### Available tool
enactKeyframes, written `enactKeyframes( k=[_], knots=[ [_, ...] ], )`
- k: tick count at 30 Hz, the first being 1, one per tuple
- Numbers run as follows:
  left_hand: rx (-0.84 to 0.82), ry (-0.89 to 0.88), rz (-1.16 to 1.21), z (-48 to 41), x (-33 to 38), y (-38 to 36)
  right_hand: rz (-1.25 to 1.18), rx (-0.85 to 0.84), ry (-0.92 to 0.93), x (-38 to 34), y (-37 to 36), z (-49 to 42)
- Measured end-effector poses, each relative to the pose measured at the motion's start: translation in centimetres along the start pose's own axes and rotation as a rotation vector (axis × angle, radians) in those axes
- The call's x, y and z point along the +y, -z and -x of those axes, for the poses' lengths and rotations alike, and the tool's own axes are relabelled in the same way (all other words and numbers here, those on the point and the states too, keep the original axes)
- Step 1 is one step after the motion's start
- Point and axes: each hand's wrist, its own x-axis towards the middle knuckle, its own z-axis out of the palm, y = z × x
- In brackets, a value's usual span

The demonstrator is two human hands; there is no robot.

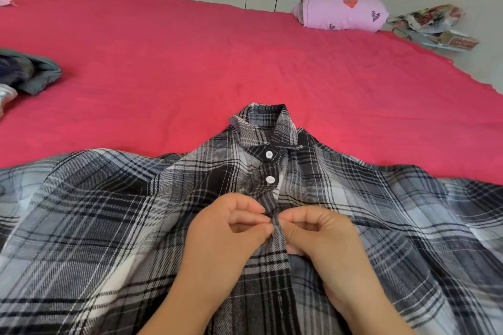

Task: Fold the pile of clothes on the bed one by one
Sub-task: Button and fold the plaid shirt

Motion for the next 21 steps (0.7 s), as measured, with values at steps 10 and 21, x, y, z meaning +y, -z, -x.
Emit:
enactKeyframes(
  k=[10,21],
  knots=[
    [0.066,-0.185,-0.209,0.1,-0.3,-0.7,-0.139,-0.016,-0.078,0.1,0.1,0.0],
    [0.075,-0.315,-0.372,0.6,-0.5,-1.2,-0.057,-0.092,0.005,-0.3,-0.2,0.4]
  ],
)
